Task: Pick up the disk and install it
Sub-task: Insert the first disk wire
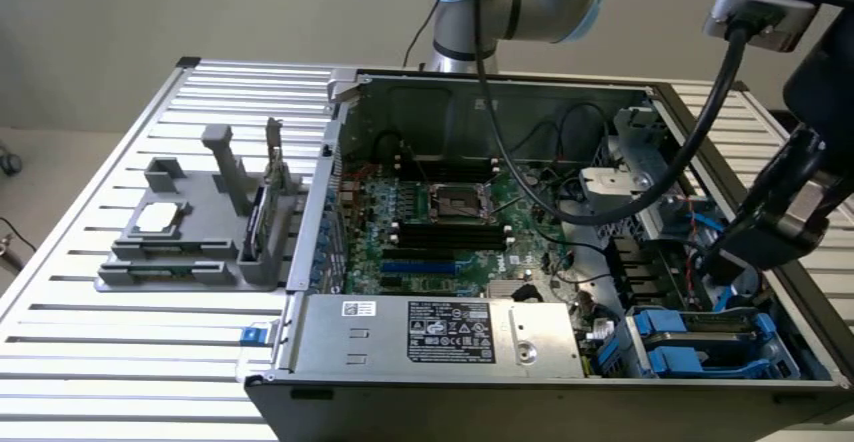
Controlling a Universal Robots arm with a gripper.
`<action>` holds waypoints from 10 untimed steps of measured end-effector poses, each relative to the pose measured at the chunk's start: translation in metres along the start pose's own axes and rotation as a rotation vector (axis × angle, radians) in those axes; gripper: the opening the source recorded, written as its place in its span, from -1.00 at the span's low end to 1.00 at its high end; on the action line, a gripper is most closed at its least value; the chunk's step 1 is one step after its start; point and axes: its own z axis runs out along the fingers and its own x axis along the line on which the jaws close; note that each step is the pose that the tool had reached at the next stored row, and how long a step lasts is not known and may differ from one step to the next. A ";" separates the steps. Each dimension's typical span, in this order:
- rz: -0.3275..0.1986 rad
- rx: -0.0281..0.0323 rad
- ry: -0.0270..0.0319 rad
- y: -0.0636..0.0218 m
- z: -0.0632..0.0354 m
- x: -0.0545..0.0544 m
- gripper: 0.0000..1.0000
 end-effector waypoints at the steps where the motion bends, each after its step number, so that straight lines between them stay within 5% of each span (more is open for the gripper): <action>1: 0.017 -0.0004 -0.0002 0.0000 0.0001 0.000 -0.45; 10: 0.163 -0.0032 -0.0018 0.0000 0.0007 0.000 -0.45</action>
